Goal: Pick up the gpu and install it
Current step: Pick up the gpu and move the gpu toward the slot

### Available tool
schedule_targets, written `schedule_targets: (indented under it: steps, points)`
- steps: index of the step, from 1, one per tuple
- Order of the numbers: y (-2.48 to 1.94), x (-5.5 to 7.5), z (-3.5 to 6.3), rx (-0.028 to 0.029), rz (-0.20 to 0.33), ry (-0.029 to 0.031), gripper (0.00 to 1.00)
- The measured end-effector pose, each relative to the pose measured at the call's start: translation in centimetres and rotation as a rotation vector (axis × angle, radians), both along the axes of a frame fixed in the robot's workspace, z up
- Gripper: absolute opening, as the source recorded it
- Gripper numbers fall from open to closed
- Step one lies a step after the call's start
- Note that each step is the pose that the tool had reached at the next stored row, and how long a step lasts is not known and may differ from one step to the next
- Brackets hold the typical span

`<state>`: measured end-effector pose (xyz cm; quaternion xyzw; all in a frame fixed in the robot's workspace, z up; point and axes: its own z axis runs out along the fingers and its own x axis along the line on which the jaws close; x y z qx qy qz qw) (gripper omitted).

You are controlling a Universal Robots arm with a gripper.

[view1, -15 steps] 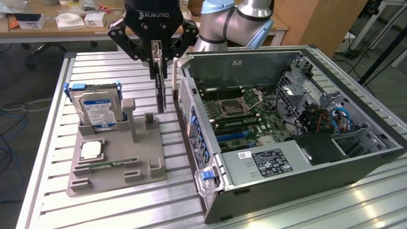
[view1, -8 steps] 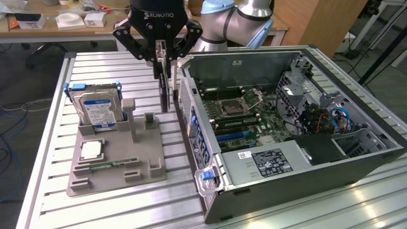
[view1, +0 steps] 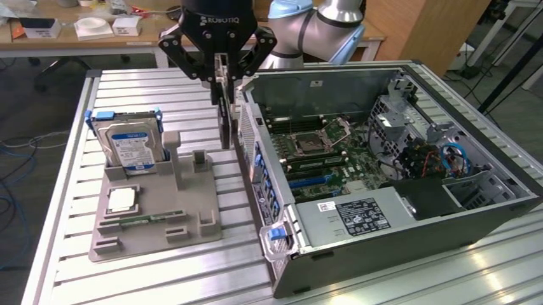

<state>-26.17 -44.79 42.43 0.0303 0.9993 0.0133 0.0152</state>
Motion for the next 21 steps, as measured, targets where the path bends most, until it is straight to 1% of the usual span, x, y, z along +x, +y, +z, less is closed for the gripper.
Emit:
schedule_targets:
  steps: [21]
  points:
    - [0.00,2.5,0.00,0.0000,0.000,0.0000,0.26]
